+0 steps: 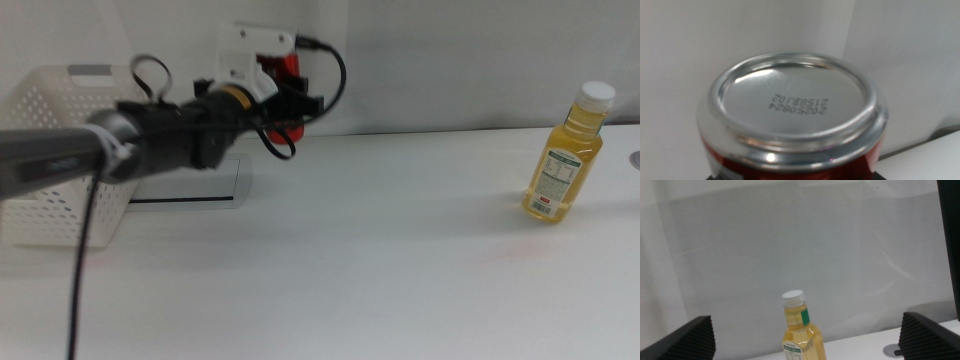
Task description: Use arms to grab the bottles and put them into the dustbin to the left of the table.
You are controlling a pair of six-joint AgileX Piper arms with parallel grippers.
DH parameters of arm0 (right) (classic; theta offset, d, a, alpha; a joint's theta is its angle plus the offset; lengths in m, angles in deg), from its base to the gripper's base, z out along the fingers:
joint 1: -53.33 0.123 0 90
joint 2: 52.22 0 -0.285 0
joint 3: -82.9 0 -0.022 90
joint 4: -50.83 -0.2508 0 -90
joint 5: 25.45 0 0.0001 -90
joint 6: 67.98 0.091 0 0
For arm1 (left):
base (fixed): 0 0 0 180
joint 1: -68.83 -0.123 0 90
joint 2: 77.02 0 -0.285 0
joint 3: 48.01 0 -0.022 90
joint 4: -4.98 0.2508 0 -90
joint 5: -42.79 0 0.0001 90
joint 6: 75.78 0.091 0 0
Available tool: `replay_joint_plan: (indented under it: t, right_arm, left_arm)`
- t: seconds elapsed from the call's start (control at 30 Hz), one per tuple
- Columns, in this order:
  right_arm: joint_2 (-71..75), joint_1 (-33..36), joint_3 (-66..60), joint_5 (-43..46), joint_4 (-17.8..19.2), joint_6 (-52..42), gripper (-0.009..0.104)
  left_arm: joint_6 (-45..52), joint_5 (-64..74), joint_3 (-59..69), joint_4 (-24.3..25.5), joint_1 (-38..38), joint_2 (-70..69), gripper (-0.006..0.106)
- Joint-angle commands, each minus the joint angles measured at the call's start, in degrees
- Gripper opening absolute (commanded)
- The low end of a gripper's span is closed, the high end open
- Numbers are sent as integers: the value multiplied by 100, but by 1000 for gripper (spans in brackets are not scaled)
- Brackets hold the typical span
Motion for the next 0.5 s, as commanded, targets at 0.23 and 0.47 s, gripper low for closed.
replay_joint_plan:
  t: [0.23,0.47]
  right_arm:
    - [179,25,-20,24,-2,-24,103]
    - [179,25,-20,11,-2,-24,103]
  left_arm:
    - [375,1214,-42,-42,-208,-1480,-3]
    - [723,2353,-42,-42,-643,-2497,-3]
